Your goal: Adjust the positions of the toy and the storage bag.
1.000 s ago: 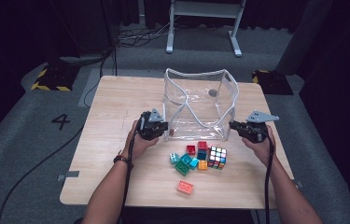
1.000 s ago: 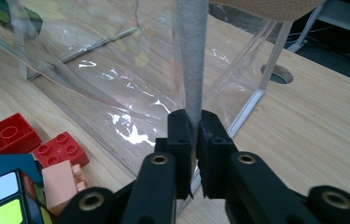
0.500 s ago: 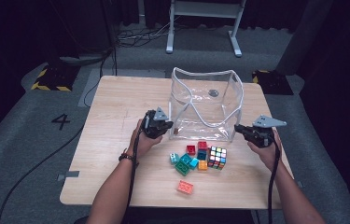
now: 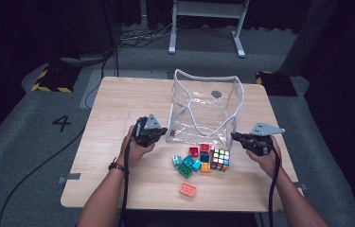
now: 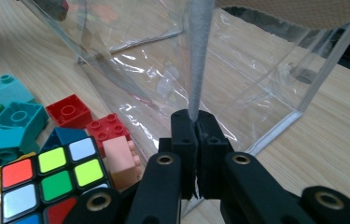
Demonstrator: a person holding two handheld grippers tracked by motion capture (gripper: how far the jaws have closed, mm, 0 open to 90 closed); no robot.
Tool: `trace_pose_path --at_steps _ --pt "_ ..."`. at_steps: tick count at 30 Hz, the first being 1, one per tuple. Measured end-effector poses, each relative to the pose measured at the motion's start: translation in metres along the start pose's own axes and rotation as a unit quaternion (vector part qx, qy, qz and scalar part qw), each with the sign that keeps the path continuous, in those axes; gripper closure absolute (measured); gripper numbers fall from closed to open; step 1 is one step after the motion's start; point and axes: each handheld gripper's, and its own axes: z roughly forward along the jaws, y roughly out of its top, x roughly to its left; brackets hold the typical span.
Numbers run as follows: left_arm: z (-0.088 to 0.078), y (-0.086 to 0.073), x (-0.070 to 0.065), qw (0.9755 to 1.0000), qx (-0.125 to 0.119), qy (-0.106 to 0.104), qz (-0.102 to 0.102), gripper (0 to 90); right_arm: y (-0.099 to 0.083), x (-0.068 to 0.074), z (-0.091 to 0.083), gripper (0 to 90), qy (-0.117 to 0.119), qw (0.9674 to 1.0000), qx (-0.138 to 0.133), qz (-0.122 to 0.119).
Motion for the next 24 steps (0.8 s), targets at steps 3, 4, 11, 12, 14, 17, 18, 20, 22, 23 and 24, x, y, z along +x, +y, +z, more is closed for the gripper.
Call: trace_pose_path --at_steps 3,4,11,12,14,17,18,20,22,23,24 --pt "-0.004 -0.002 -0.001 1.0000 -0.004 -0.003 -0.001 90.0 0.000 0.003 0.000 88.1 0.010 0.9999 -0.004 0.000" --pt "-0.004 -0.002 0.000 1.0000 -0.006 0.006 -0.005 90.0 0.000 0.003 0.001 88.1 0.009 1.0000 -0.003 0.000" --pt "0.011 0.001 0.003 0.9997 -0.009 0.001 -0.024 57.3 -0.001 0.002 0.000 88.0 0.009 0.9999 -0.006 0.004" --pt "0.014 0.004 0.004 0.9997 -0.003 -0.004 -0.025 53.0 -0.001 0.002 0.000 88.0 0.010 0.9999 -0.006 0.005" --pt "0.018 0.007 0.004 0.9996 -0.007 0.002 -0.027 52.0 -0.002 0.001 0.000 88.0 0.014 0.9998 -0.008 0.007" --pt "0.024 0.011 0.006 0.9991 -0.019 -0.007 -0.039 49.6 -0.002 0.001 0.001 88.0 0.014 0.9999 -0.008 0.005" --pt "0.027 0.013 0.007 0.9990 -0.020 -0.006 -0.039 50.1 -0.002 0.001 0.001 88.0 0.014 0.9999 -0.009 0.004" --pt "0.031 0.017 0.008 0.9991 -0.015 -0.005 -0.040 50.7 -0.002 0.001 0.001 87.9 0.015 0.9998 -0.010 0.005" --pt "0.034 0.019 0.008 0.9987 -0.020 -0.019 -0.043 58.0 -0.002 0.000 0.000 87.9 0.018 0.9998 -0.008 0.005" --pt "0.035 0.020 0.008 0.9987 -0.022 -0.022 -0.039 63.0 -0.003 0.000 0.001 87.9 0.017 0.9998 -0.010 0.004" --pt "0.036 0.020 0.008 0.9986 -0.023 -0.027 -0.039 68.7 -0.003 0.000 0.001 87.8 0.017 0.9998 -0.010 0.004"
